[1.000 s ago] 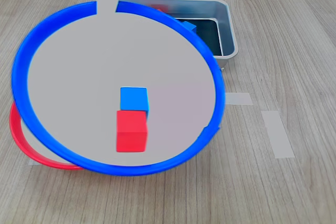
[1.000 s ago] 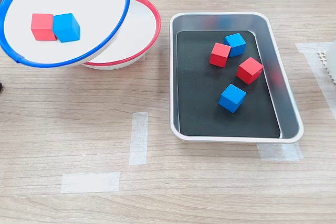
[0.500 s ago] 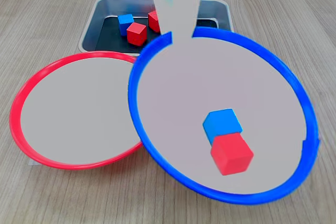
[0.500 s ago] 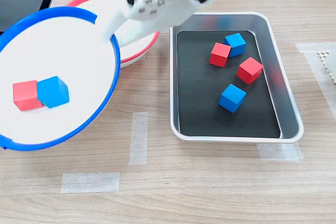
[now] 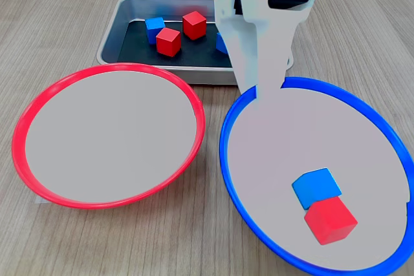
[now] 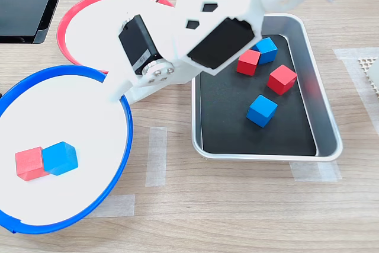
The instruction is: Resolve any anomalies and move all blocks to matching dishes
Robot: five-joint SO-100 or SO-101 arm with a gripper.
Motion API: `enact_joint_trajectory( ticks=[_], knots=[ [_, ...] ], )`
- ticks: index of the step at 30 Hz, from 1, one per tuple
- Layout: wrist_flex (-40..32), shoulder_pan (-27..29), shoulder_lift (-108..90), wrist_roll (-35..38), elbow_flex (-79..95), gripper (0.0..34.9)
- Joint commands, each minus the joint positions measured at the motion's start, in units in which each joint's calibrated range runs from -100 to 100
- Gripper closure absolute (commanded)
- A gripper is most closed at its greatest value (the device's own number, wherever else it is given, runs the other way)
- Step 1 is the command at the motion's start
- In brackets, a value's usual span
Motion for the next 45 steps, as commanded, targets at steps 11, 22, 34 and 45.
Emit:
enact_joint_trajectory(
  ticks=[11,22,34,45],
  knots=[
    [-5.1,-0.1,-2.6,2.3,9.0,34.8],
    [-0.8,-0.3,-4.9,2.2,9.1,34.7],
    [2.3,-0.4,-5.6,2.7,7.5,31.8],
    [8.8,-0.2,-7.4,3.2,5.0,29.8]
  ],
)
